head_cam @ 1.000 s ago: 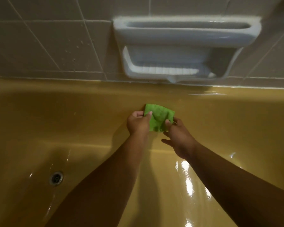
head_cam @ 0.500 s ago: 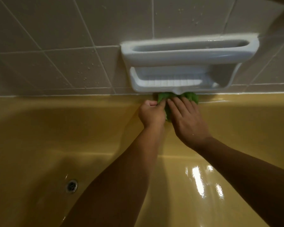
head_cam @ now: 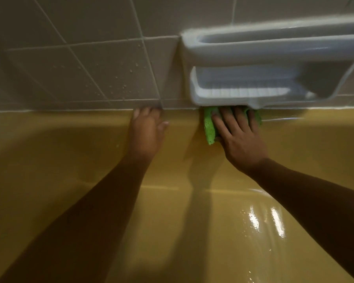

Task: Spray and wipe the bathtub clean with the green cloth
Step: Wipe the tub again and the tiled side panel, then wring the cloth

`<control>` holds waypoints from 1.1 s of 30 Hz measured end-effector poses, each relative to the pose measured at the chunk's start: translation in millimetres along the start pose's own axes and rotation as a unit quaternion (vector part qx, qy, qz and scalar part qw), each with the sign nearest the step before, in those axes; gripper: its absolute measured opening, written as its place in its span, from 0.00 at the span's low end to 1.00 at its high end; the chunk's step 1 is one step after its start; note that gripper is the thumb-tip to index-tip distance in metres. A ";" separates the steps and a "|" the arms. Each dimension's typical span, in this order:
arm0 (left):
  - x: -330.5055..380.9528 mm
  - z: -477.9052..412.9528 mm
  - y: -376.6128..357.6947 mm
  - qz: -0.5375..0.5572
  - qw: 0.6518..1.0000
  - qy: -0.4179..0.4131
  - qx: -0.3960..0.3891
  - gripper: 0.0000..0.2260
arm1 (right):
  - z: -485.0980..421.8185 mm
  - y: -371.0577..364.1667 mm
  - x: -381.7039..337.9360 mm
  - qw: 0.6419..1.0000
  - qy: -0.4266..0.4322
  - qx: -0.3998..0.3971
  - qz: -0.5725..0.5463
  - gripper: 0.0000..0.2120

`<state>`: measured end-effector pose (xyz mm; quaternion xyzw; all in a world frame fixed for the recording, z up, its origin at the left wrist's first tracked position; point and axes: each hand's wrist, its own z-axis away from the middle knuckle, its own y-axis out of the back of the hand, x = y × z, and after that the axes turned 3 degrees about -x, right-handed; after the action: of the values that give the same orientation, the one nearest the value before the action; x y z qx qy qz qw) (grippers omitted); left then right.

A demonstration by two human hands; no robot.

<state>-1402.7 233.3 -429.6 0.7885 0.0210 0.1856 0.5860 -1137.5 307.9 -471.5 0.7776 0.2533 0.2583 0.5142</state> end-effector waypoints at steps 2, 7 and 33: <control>-27.1 -0.6 9.2 0.005 1.000 -0.003 0.001 0.17 | -10.8 -4.7 -15.3 1.000 0.004 0.004 -0.008 0.30; -70.8 1.0 19.0 0.012 1.000 -0.004 0.011 0.15 | -33.7 -15.2 -53.6 0.999 0.009 0.030 -0.010 0.28; -330.2 15.1 113.3 -0.024 0.999 0.008 -0.021 0.21 | -176.8 -9.3 -323.5 0.993 0.037 -0.035 -0.108 0.31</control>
<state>-1726.0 101.3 -416.2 0.7739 0.0406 0.1782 0.6064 -1494.6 215.9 -466.1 0.7173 0.3450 0.2386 0.5563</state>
